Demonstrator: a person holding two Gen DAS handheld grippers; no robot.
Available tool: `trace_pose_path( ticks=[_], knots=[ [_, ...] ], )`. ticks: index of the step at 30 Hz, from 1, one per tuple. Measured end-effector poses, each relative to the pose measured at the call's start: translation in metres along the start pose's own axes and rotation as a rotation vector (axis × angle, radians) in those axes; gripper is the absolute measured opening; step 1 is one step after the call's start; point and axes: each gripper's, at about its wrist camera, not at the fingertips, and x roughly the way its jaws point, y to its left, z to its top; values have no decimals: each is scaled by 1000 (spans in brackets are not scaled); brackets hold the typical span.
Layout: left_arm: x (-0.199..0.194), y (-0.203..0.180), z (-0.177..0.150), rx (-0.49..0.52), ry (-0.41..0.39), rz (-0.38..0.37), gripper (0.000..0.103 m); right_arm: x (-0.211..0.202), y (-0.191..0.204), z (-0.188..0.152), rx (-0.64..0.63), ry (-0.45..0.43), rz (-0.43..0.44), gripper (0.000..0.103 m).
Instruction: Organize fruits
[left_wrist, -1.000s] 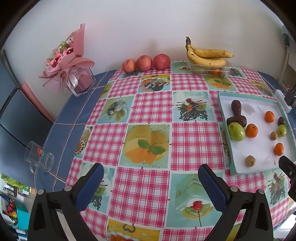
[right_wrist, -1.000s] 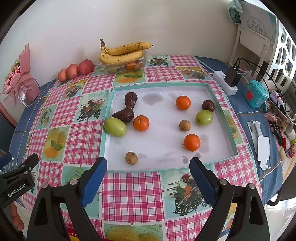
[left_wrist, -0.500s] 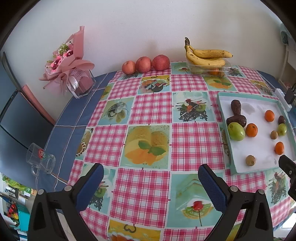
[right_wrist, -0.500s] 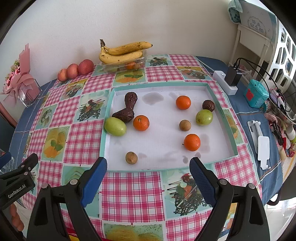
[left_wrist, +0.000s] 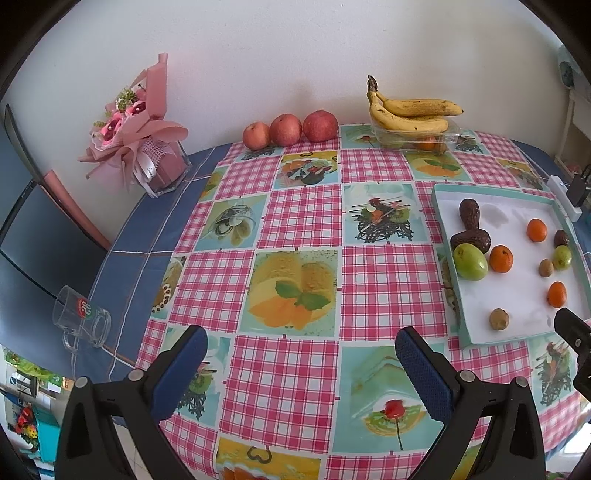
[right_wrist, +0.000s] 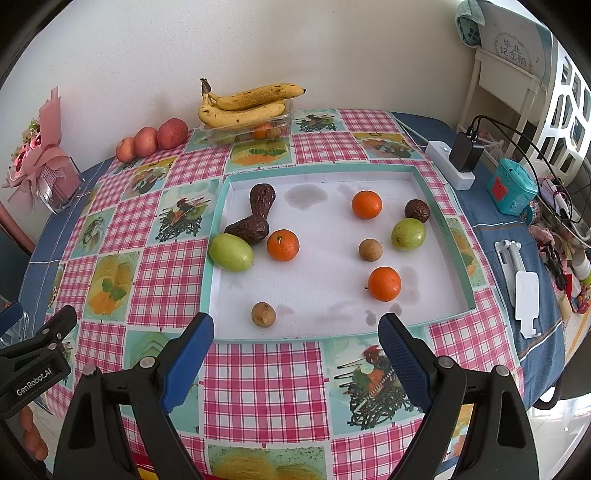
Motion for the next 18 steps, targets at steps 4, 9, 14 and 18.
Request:
trace_pose_path(
  ticks=[4,9,14,18],
  knots=[
    [0,0,0,1,0,1,103,0,0,0,0,0,0,91],
    [-1,0,0,5,2,4,103,0,0,0,0,-1,4,91],
    [0,2,0,3,1,-8,103,0,1,0,-5,2,5,91],
    [1,3,0,3,-1,-11,103,1,2,0,-18,5,2,91]
  ],
)
